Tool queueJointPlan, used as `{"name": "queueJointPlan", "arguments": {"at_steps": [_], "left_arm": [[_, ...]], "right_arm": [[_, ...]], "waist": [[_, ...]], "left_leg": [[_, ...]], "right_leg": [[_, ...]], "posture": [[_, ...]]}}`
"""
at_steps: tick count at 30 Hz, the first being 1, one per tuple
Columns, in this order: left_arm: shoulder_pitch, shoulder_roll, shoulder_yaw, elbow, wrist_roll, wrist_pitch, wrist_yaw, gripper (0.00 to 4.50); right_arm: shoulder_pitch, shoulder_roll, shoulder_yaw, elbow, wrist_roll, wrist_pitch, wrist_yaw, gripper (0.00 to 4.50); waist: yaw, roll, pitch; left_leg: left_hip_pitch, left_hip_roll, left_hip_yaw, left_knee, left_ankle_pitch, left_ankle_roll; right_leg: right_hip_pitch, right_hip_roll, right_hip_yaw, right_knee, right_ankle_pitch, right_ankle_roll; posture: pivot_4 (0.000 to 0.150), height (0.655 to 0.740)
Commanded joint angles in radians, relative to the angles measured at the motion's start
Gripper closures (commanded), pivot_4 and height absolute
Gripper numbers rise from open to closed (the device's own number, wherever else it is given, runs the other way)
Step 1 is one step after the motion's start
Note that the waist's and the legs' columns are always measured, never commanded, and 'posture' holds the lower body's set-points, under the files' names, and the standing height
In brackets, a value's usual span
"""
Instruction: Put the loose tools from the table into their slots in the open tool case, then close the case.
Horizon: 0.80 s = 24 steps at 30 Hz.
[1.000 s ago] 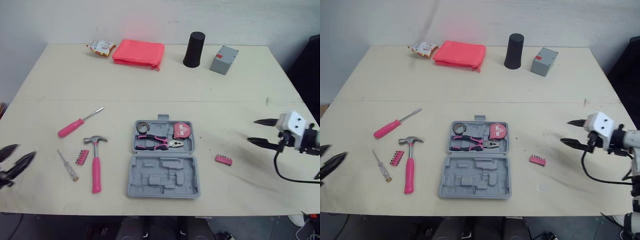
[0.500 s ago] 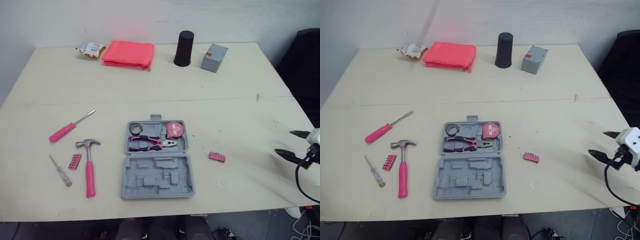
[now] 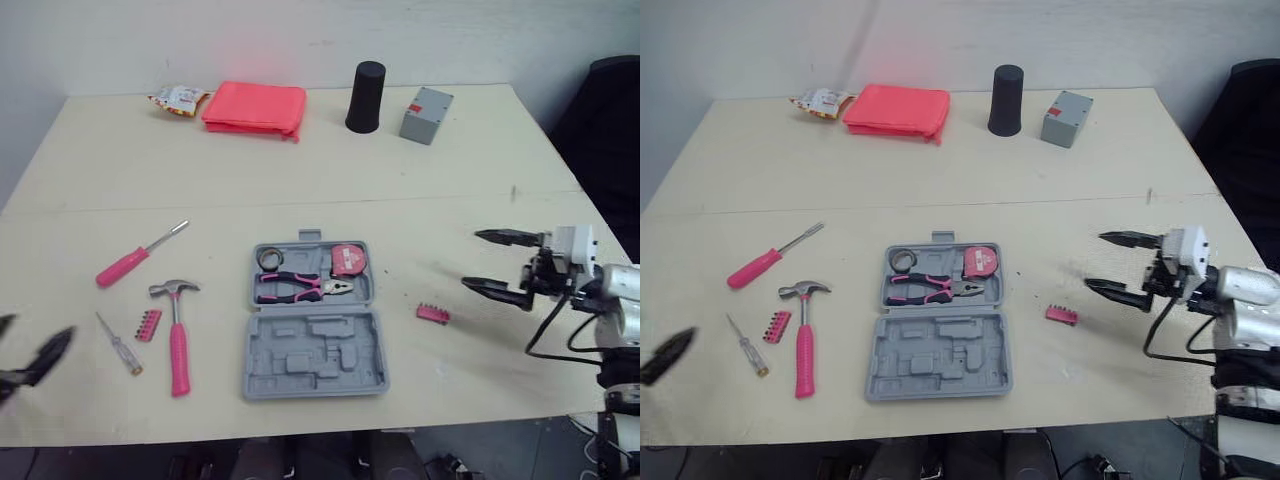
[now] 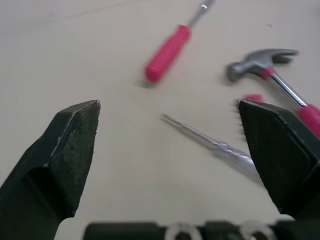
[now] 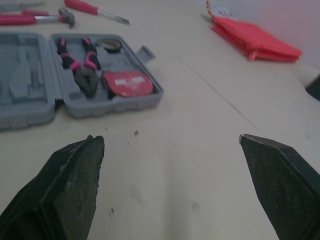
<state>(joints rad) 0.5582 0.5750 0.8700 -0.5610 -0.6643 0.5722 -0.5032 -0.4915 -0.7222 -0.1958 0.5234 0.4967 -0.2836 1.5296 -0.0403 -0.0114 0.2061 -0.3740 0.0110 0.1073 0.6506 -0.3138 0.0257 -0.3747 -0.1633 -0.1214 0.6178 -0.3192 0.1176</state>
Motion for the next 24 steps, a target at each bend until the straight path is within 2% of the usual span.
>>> {"name": "queueJointPlan", "arguments": {"at_steps": [1,5,9,13,16,24], "left_arm": [[-0.011,-0.078,-0.091,-0.283,-0.060,0.136,0.231,0.05],[-0.113,-0.190,-0.279,-0.451,-0.040,0.275,0.499,0.05],[-0.127,-0.203,-0.414,-0.486,0.006,0.315,0.632,0.05],[-0.138,-0.253,-0.430,-0.486,0.083,0.308,0.748,0.05],[-0.187,-0.323,-0.385,-0.476,0.087,0.339,0.819,0.05],[-0.269,-0.441,-0.333,-0.401,0.166,0.422,0.932,0.05]], "right_arm": [[0.027,0.046,0.022,-0.147,0.059,0.021,0.043,0.00],[0.019,0.107,0.064,-0.222,0.092,0.042,0.062,0.00],[0.006,0.124,0.088,-0.229,0.115,0.051,0.082,0.00],[0.011,0.118,0.100,-0.217,0.123,0.046,0.085,0.00],[0.011,0.111,0.111,-0.198,0.124,0.027,0.085,0.00],[0.007,0.116,0.122,-0.144,0.111,-0.023,0.085,0.00]], "waist": [[0.012,0.000,0.000],[0.027,0.000,0.000],[0.039,0.000,-0.001],[0.040,0.000,-0.001],[0.041,0.000,-0.001],[0.042,-0.001,-0.001]], "left_leg": [[0.000,0.000,0.000,0.000,0.000,0.001],[0.000,0.000,0.000,0.003,0.003,0.006],[0.000,0.000,0.000,0.007,0.003,0.006],[-0.001,0.001,0.000,0.007,0.003,0.006],[-0.001,0.001,0.000,0.007,0.003,0.006],[-0.002,0.003,0.000,0.009,0.003,0.006]], "right_leg": [[0.000,0.000,0.000,0.000,0.000,0.000],[0.001,0.001,0.001,0.001,0.000,-0.001],[0.001,0.002,0.002,0.003,0.002,-0.002],[0.001,0.003,0.002,0.001,0.002,-0.002],[0.001,0.004,0.002,0.001,0.002,-0.002],[0.002,0.007,0.002,0.001,0.002,-0.002]], "posture": [[0.150,0.7400],[0.150,0.7400],[0.150,0.7400],[0.150,0.7400],[0.150,0.7400],[0.150,0.7400]]}}
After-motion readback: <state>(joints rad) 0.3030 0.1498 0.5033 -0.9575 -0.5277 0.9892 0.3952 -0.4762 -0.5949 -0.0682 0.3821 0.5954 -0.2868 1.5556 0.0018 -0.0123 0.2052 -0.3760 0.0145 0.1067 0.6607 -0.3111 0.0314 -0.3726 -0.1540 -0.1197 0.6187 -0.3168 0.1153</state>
